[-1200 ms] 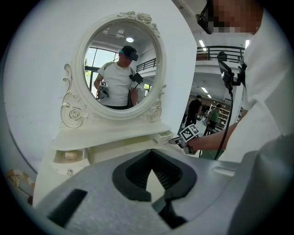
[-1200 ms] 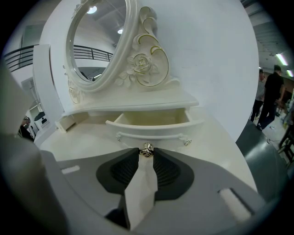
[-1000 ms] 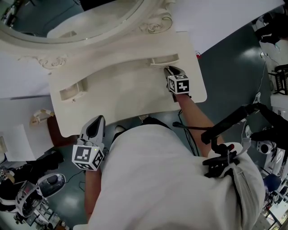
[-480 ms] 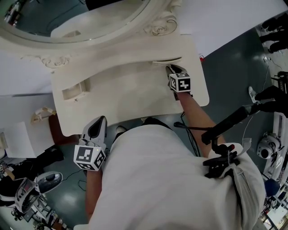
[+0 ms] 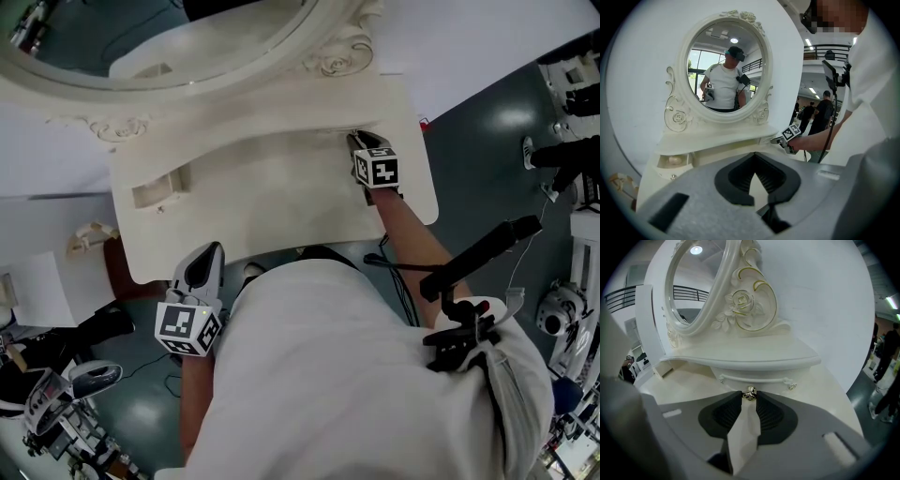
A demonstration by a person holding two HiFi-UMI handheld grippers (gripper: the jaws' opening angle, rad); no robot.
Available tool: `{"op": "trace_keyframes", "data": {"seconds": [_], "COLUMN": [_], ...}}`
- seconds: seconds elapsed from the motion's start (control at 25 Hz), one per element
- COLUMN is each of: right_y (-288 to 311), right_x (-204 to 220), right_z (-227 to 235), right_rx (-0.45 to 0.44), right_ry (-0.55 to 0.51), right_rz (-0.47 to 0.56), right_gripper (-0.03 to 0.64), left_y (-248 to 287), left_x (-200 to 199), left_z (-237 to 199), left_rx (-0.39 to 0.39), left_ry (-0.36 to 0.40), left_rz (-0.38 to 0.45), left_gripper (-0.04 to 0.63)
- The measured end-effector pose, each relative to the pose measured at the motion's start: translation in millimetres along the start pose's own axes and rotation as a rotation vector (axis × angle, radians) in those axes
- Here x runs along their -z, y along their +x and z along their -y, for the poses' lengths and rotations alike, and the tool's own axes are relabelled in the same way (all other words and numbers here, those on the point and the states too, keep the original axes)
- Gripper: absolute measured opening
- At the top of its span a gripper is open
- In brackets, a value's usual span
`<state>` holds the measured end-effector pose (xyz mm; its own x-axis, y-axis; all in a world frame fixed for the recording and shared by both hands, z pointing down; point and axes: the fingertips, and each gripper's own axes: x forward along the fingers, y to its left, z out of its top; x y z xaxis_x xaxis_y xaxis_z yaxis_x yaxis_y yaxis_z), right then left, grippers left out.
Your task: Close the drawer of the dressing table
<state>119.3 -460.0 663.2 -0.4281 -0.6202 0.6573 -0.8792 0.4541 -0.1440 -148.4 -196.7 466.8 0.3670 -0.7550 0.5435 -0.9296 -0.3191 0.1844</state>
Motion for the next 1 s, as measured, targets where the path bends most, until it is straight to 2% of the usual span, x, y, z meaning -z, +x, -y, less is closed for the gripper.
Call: {"op": "trace_keyframes", "data": {"seconds": [0.4,1.0], "right_y": [3,8], "right_x": [-13,-10], "right_z": [5,3], "right_rx": [-0.003,0.002], "right_ry": [-0.019,-0.021], "right_rz": [0.004,0.006], "right_gripper": [0.1,0.097], "left_y": [7,12], "left_x": [-7,-5], "left_z": [4,-2], "left_rx": [0.007,0.014], "left_ry": [-0.003,-0.006], "left_rz": [-0.005,-0.007], "left_gripper": [0.003,0.003]}}
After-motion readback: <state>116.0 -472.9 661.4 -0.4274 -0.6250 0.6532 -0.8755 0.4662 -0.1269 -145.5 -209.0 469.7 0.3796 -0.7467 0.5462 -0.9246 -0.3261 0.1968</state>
